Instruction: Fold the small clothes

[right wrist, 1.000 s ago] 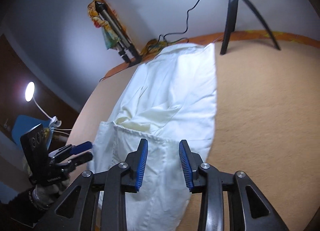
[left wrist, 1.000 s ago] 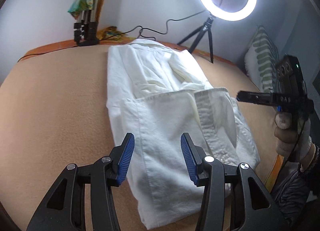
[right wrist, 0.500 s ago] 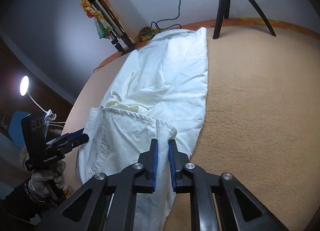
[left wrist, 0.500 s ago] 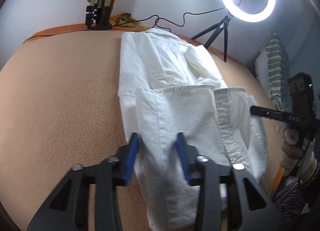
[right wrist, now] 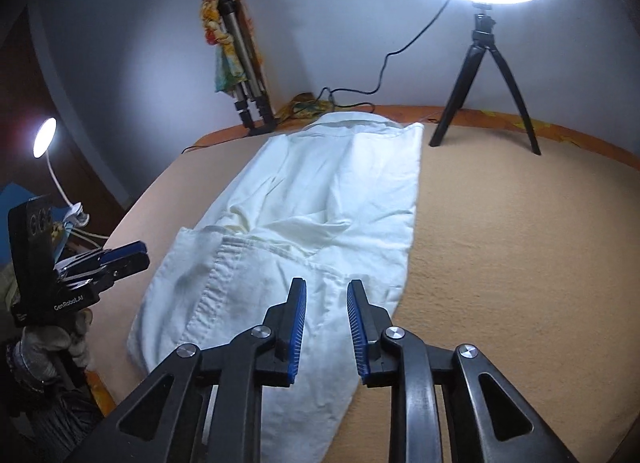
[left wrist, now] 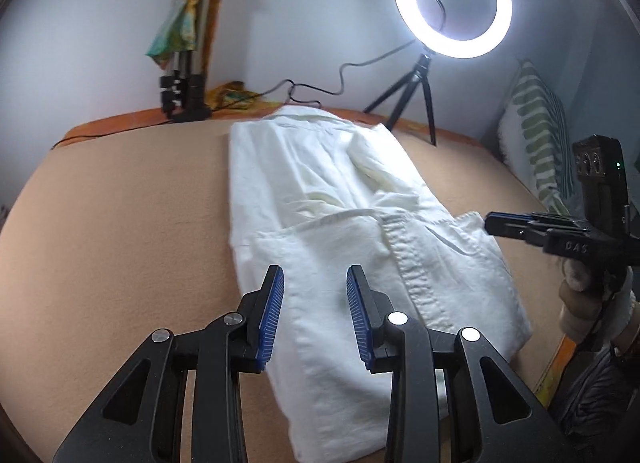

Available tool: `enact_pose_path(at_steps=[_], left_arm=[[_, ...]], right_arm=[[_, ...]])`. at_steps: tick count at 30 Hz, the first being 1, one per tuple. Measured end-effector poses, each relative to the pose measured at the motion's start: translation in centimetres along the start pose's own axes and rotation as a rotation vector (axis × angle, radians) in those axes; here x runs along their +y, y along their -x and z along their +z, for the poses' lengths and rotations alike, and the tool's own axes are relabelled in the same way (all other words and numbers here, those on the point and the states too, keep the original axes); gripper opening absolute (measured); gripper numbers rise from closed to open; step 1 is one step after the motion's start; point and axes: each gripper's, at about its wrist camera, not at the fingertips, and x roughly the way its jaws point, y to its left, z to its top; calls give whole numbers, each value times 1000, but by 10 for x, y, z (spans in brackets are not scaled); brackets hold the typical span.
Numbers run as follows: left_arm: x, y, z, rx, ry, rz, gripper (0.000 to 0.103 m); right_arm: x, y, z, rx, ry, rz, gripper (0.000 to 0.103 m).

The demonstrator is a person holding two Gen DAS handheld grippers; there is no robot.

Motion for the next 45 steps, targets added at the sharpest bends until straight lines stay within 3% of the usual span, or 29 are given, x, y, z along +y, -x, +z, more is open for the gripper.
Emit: enact_pose_path(at_steps=[5,8,10,11,15,19,26,29,31,36,41,44,45], left_arm=[[2,-5,22,0,-12,-18,31],[17,-9,35,4,30,-31,33],[31,-16,45,16,65,-48,46],[39,-20,50,22,81,-49,48],[70,-42,68,47,129,-44,48],[93,-75,81,77,167,-57,48],[80,-130,90,163,56,-41,48],[75,-145,94,162,18,-7,48],[73,-151,98,148,-5,10,51],[76,-164,109,137,-27,45,57],[104,-166,128,112,73,40,58],[120,-175,139,128,138,-23,58],[125,-179,141,142,164,-58,58]], right_arm=[[4,-17,4,28,21,-10,25],[-15,-20,15,9,-46,14,28],[-27,-25,23,1,-73,7,28],[-31,-27,27,1,-73,1,30],[-55,-46,44,20,-84,2,40],[-89,-71,63,33,-174,39,40],[-123,-127,94,51,-257,98,40],[-132,-147,102,59,-299,127,29],[-134,-155,106,72,-304,157,1],[-137,-163,113,94,-270,72,0],[-134,-163,117,90,-222,54,0],[-139,-159,122,78,-226,79,14],[-141,-158,124,66,-230,86,26]])
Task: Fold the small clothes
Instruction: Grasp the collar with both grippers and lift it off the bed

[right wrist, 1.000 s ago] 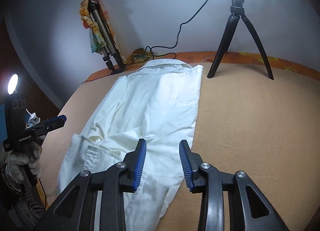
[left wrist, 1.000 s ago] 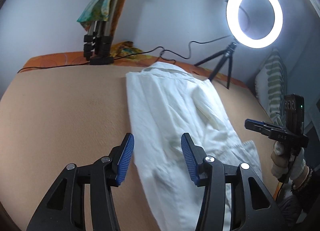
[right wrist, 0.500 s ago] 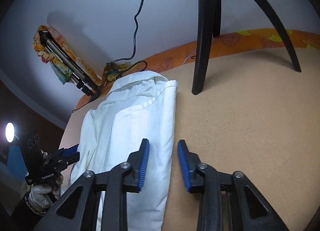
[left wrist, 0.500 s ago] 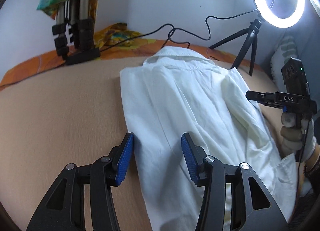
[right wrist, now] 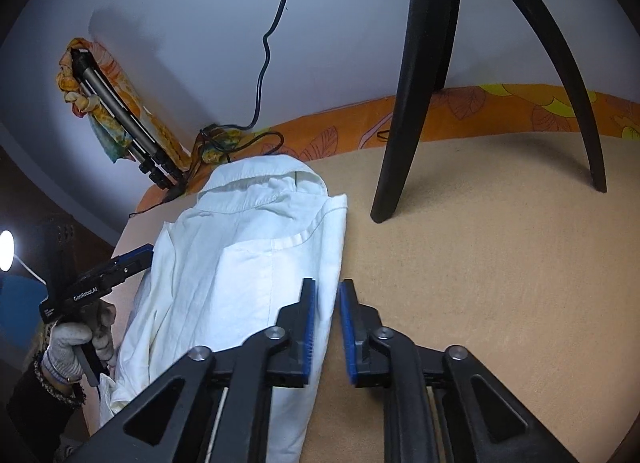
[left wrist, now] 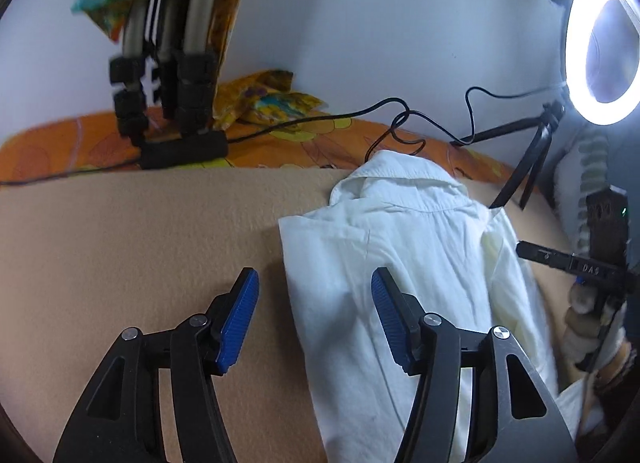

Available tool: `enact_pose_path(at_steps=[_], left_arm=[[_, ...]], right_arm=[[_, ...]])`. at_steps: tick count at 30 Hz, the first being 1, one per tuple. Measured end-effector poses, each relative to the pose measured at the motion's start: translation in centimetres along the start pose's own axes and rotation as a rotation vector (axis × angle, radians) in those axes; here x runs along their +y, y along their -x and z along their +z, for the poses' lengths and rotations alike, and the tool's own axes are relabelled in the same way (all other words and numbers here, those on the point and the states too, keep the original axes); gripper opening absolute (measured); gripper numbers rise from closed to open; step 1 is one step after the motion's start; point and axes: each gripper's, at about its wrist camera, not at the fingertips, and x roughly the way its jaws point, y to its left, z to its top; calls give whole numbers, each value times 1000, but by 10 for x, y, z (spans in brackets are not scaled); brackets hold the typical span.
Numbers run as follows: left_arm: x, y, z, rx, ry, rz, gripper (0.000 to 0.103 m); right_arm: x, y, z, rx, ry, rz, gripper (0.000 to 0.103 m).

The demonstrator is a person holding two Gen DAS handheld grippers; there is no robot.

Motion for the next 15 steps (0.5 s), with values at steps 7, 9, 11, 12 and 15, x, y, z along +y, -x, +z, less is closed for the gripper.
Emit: enact_pose_path(at_steps=[7,9,11,12,15], left_arm=[[2,-17,16,-5,22,-113,53],[0,-19,16,-12,26,-133,52],[3,-23,16,-14,58,-167,45],[6,-25,16,-14,76,-167,33],[17,-29,16,5,145,-189,10]], right_arm=[[-10,-10,14,14,-38,93,32],[-13,-16,17,23,-45,100,32],[-17,-19,18,22,-63,119,32],[-18,-20,19,20,-69,128,32],[-19,-22,22,16,-81,135,31]])
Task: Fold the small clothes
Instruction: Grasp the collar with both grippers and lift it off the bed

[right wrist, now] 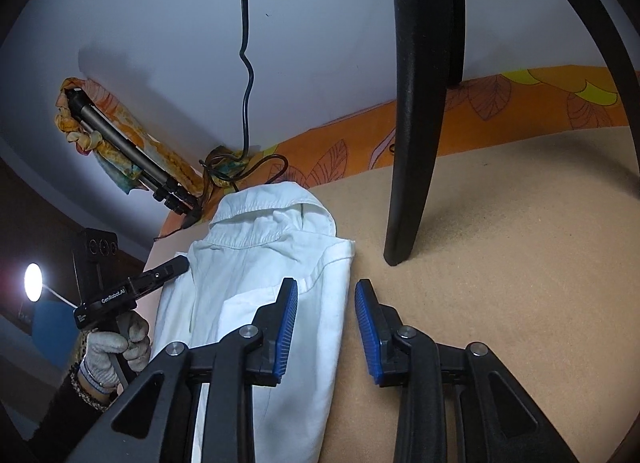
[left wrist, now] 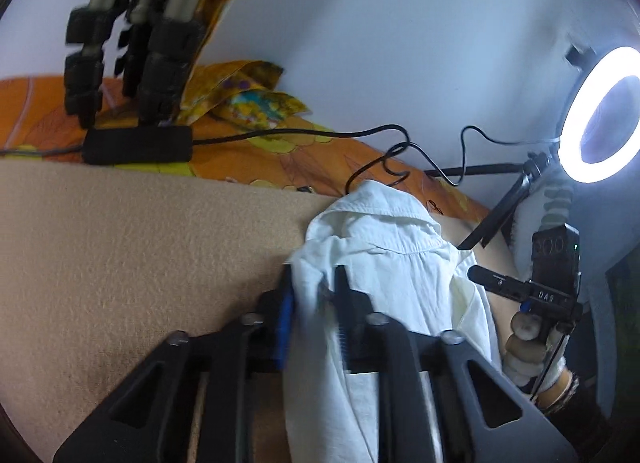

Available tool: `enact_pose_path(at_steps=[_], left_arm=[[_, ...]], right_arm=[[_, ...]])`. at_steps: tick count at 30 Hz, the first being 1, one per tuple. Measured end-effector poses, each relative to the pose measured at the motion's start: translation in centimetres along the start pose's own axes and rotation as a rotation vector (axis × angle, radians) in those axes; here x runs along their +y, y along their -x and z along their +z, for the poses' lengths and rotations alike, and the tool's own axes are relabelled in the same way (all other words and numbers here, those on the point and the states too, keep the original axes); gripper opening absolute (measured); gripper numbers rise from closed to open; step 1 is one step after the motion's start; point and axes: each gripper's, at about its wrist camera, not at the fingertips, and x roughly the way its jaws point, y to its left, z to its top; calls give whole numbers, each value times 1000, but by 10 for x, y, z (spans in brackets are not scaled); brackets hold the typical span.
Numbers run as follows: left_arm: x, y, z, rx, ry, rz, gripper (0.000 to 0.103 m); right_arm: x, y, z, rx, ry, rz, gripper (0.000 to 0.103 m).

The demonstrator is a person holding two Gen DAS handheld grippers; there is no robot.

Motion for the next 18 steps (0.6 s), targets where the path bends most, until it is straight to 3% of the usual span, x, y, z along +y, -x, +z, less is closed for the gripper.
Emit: enact_pose_path(at_steps=[2,4,5,18], left_arm=[[2,1,-1,-4,12,-8,8],[-3,1,-2,-5,-8,3,5],[-5,2,-2,-10,-20,8,4],[-52,56,-6,-116,-78,-54,3]], right_arm=[[4,-3,0,2,11,-5,26],[9,-7,0,16,25,-12,5],[11,-8,0,22,30,-14,2],[56,58,-3,-94,143,-16,0]])
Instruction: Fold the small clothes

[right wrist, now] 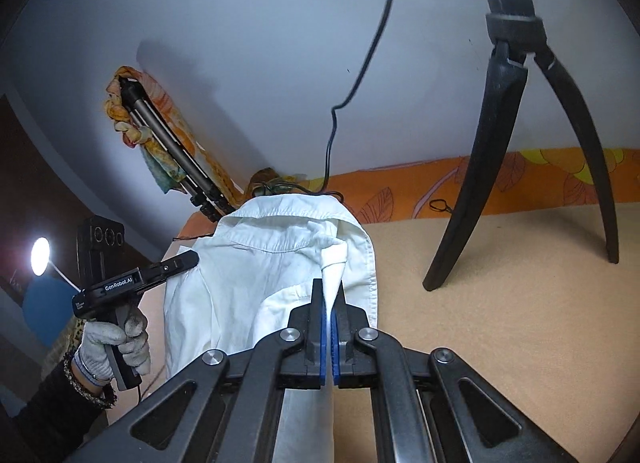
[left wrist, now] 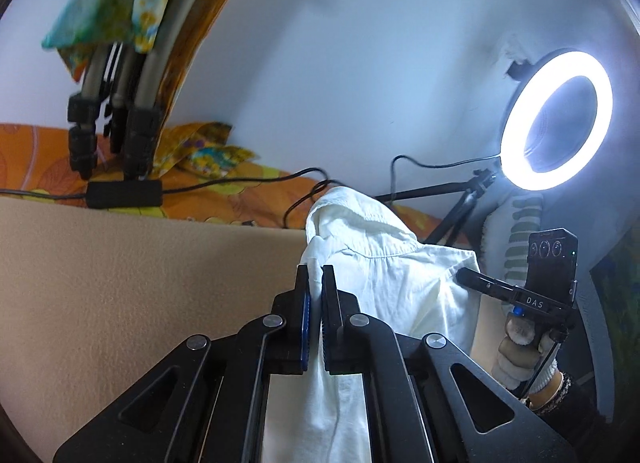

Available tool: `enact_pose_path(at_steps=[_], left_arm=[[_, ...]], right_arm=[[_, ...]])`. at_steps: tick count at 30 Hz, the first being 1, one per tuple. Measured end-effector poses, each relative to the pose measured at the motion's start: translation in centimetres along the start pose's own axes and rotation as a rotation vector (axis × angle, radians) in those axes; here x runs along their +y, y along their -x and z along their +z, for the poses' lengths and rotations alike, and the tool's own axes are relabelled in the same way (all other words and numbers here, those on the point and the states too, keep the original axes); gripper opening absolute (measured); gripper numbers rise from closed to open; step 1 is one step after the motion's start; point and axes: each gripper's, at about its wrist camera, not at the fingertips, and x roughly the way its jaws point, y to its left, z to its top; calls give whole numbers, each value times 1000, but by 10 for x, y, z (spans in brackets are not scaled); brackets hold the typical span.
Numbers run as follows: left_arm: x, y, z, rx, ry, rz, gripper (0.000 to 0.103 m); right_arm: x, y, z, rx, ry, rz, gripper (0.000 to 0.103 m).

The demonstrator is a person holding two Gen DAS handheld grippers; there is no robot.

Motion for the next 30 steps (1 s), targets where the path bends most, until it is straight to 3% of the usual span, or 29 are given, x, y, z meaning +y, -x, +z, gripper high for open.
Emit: enact_pose_path(at_steps=[7,14,22,30], left_arm=[[-36,53,-7,-47,-54,-15,3],[-68,106,-39,-69,-88,-26,3],[-81,152,-99,-58,-93,-20,3],[-81,166,-170,34,-100,27,3]], right_arm=[[36,57,-8,-46,75,1,0],[80,115,-46,-65,135,4,0],[121,155,-107,-44,177,-6,0],[126,163,-179,11,145,3,0]])
